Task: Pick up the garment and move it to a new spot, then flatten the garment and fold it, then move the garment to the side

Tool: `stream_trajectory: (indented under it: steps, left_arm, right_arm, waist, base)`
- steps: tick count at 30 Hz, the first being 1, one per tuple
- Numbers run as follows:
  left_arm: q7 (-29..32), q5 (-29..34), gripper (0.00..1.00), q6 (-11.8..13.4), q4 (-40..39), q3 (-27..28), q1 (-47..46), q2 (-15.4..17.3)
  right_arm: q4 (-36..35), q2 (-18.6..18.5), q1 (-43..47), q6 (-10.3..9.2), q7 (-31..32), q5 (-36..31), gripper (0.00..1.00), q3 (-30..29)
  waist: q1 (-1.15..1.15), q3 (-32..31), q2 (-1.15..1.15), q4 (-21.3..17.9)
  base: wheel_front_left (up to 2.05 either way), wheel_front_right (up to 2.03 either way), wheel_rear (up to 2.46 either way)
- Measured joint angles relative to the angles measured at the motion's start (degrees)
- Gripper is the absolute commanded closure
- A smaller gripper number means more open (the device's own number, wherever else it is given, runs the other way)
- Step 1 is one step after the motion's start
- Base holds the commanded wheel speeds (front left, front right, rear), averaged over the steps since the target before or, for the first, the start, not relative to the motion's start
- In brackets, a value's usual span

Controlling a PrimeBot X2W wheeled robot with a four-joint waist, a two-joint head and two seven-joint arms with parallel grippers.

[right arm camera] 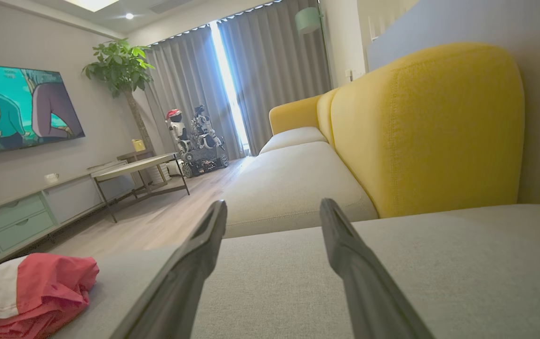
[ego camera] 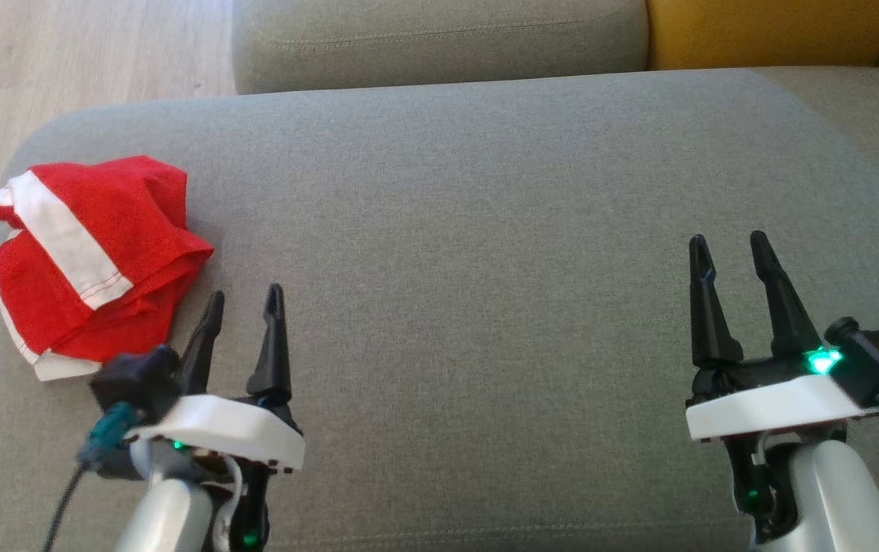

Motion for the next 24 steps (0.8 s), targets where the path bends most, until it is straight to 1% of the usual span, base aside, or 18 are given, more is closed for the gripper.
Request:
stream_trajectory:
  steps: [8,11,14,19,24]
  left_arm:
    - [-1.45,5.46,0.00,4.86,1.41,-6.54,-1.93,3.05]
    - [-1.93,7.02,0.00,6.72,1.40,-8.16,-2.14,3.61]
    - [-2.46,7.92,0.00,8.44,1.26,-9.05,-2.37,4.02]
    - [-3.38,8.36,0.00,9.67,-0.02,-9.87,-2.88,4.23]
    - [-4.08,8.70,0.00,9.42,-1.92,-8.03,-2.70,3.23]
  right_arm:
    - [0.08,-0.01,0.00,0.00,-1.22,-7.14,0.00,0.41]
    - [0.04,-0.02,0.00,0.00,-1.76,-9.47,0.00,0.54]
    - [-0.09,-0.02,-0.01,0.00,-2.24,-10.42,0.00,0.58]
    - [-0.25,-0.03,0.01,0.00,-3.23,-10.42,0.00,0.55]
    - [-0.19,-0.04,0.03,0.00,-4.04,-10.12,0.00,0.47]
  waist:
    - [0.00,-0.42,0.00,0.03]
    - [0.00,-0.47,0.00,0.06]
    - [0.00,-0.48,0.00,0.11]
    - [0.00,-0.66,0.00,0.21]
    - [0.00,-0.89,0.00,0.37]
  base:
    - [0.00,0.00,0.00]
    - [0.00,0.00,0.00]
    - [0.00,0.00,0.00]
    - [0.00,0.00,0.00]
    - [0.00,0.00,0.00]
